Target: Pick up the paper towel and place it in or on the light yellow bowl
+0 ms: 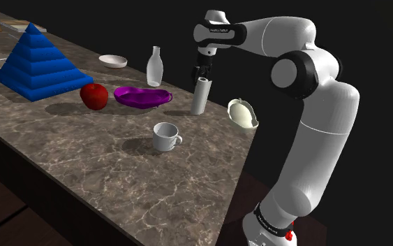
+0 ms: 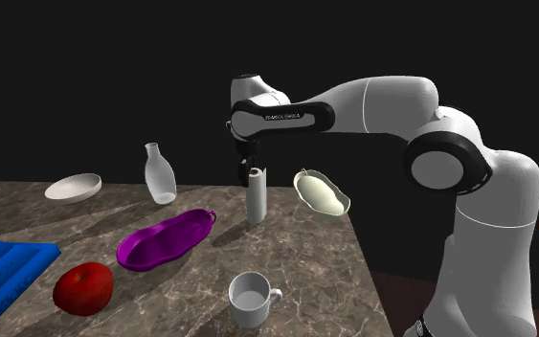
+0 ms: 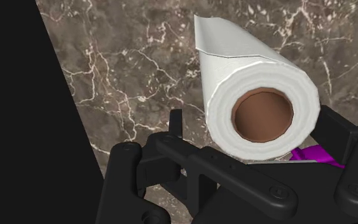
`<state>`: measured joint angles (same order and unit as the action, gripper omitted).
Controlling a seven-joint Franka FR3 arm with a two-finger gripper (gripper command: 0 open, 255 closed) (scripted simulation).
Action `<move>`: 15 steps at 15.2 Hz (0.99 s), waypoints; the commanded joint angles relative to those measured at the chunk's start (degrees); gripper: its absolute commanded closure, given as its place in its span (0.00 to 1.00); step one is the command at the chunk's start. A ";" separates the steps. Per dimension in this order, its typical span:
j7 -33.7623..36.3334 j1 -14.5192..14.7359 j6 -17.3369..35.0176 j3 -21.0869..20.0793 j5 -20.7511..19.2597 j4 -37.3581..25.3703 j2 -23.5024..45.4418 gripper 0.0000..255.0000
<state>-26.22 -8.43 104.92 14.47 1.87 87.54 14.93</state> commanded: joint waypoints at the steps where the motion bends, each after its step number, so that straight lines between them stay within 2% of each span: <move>1: 0.00 0.00 0.00 0.00 0.00 0.00 0.00 1.00; 10: 0.00 0.00 0.01 0.00 0.00 0.00 0.00 1.00; 15: -0.08 -0.16 -3.92 0.06 0.04 -4.12 0.20 1.00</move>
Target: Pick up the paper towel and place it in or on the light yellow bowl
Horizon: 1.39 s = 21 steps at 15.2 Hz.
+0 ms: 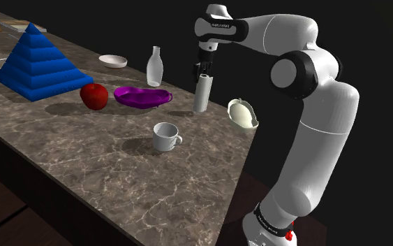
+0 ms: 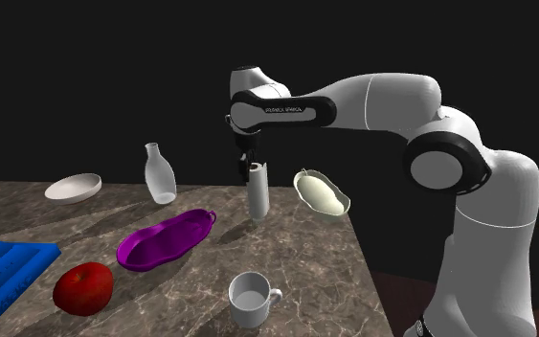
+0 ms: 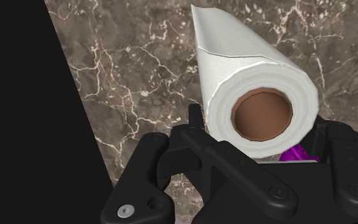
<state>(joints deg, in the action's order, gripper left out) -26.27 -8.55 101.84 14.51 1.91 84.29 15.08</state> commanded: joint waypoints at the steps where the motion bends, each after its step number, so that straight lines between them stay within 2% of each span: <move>1: -0.05 -0.08 -1.65 0.03 0.03 -1.76 0.14 1.00; 12: -0.44 -0.83 -11.21 0.17 0.62 -13.53 2.38 1.00; 21: -0.93 -2.31 -20.82 0.26 1.85 -27.66 6.97 1.00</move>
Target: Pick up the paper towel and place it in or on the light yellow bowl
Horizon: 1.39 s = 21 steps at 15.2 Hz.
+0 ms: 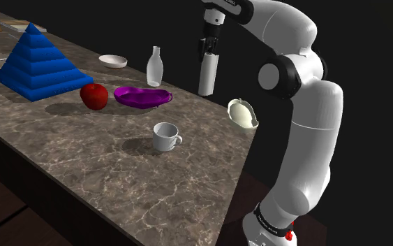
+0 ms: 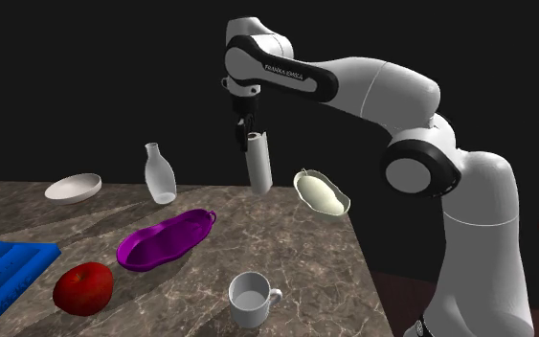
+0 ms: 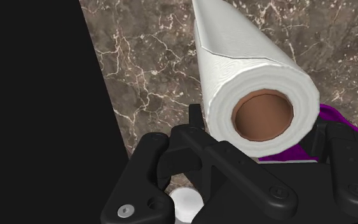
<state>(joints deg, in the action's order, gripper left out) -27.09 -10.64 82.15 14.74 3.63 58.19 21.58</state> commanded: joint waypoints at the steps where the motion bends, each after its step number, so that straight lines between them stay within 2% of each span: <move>1: -0.17 -0.49 -2.42 0.02 0.35 -3.64 1.27 1.00; 7: -0.36 -3.25 -12.19 -0.29 2.34 -21.13 8.97 1.00; 9: -2.27 -3.27 -9.64 0.44 1.35 -13.06 3.42 1.00; 12: -5.12 -4.25 -8.25 1.41 0.41 -6.36 -1.97 1.00; 16: -9.15 -6.23 -8.08 2.84 -0.39 -1.37 -6.94 1.00; 21: -14.70 -9.35 -9.31 4.93 -0.88 1.22 -10.89 1.00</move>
<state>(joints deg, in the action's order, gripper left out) -40.35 -19.20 73.18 19.15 2.88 58.78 11.70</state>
